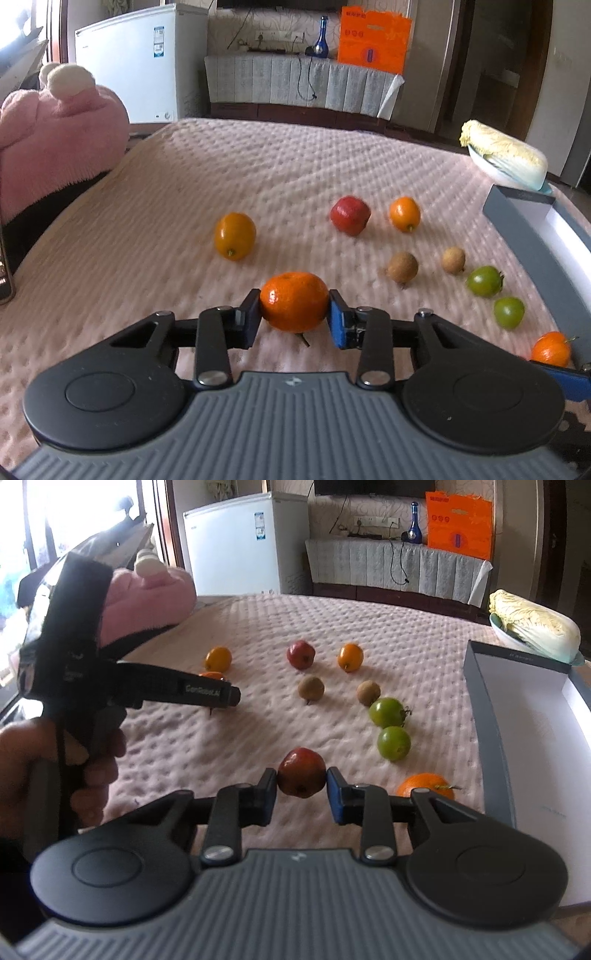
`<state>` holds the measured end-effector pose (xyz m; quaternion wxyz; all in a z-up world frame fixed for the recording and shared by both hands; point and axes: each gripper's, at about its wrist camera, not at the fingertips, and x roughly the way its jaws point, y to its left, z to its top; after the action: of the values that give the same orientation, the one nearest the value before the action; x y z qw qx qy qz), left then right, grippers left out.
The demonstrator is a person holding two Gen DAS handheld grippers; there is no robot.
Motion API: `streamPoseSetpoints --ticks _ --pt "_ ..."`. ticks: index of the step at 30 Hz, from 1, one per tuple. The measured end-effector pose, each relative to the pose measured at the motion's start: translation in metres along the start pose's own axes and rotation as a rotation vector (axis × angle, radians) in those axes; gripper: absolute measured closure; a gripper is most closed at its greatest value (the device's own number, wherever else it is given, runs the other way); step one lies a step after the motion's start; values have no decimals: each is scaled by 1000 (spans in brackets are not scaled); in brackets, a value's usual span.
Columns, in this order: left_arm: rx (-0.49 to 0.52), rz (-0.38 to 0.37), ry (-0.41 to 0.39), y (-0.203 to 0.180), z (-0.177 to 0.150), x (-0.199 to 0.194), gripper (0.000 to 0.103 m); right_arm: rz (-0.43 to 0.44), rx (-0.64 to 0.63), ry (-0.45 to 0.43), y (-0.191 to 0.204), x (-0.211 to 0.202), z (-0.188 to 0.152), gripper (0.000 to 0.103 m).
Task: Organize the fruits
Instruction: 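Carry the tangerine and the red apple over the white-lined gray box with both grippers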
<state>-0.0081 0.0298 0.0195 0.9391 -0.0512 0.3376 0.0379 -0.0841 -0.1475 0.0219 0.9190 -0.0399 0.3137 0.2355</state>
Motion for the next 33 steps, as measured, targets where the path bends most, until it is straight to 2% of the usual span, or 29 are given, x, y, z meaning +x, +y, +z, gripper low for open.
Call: streamPoseSetpoints --ticks 8,17,22,26,33 --pt "-7 -5 -28 -7 8 -16 60 11 37 -44 -14 -20 5 71" --pt "11 -25 -58 -28 19 -36 60 20 40 -133 -35 -62 14 71" --pt "23 -46 -68 -47 23 -41 60 10 5 -153 -56 -74 23 71" --pt "60 -63 -81 -69 24 -45 60 9 75 -162 -77 -77 17 71" --pt "103 -125 -106 -108 25 -51 60 -24 118 -185 -100 -91 11 71"
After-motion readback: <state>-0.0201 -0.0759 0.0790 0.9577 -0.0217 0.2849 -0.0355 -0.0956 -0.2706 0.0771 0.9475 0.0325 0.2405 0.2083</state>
